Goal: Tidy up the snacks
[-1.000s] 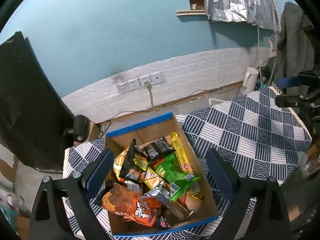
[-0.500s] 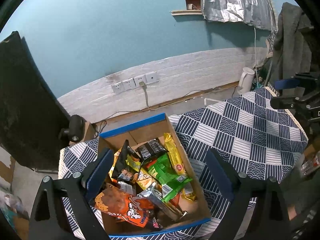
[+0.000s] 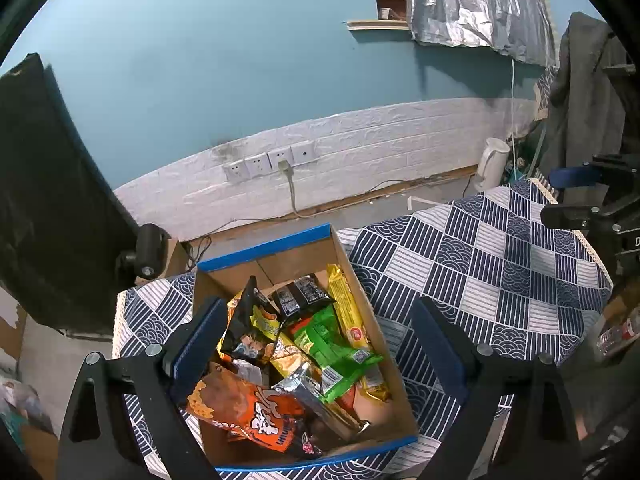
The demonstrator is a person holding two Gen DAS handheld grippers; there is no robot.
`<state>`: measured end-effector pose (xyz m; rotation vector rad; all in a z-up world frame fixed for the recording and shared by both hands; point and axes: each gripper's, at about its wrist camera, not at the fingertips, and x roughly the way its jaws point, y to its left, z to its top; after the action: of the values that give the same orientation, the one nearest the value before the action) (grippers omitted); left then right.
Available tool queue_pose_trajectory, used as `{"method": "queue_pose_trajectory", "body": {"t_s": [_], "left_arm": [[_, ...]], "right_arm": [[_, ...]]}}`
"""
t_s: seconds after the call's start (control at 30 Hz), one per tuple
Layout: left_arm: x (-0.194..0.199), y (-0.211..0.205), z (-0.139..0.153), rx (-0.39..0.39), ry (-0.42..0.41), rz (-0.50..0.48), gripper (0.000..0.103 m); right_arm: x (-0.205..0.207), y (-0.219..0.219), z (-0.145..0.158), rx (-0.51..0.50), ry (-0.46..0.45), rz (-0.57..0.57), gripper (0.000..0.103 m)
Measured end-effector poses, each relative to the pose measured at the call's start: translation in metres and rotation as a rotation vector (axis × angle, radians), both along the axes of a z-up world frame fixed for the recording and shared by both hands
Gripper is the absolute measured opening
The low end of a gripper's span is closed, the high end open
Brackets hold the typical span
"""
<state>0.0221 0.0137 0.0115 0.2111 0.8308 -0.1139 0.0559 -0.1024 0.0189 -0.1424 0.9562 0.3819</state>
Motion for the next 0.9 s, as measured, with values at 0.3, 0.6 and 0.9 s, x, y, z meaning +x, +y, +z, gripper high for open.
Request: {"method": "queue_pose_trajectory", "body": {"t_s": [0.3, 0.6, 0.9], "left_arm": [[0.0013, 0.0006, 0.0004, 0.001, 0.004, 0.006, 0.094], [0.0015, -0.0004, 0.0007, 0.001, 0.001, 0.010, 0.094], [0.0020, 0.0012, 0.0008, -0.011, 0.005, 0.021, 0.094]], "right_arm": [[-0.0006, 0.0010, -0.0001, -0.002, 0.002, 0.004, 0.073], [-0.0022, -0.0016, -0.0002, -0.001, 0.004, -0.002, 0.073], [-0.0023, -0.0025, 0.0002, -0.001, 0.003, -0.003, 0.073]]}}
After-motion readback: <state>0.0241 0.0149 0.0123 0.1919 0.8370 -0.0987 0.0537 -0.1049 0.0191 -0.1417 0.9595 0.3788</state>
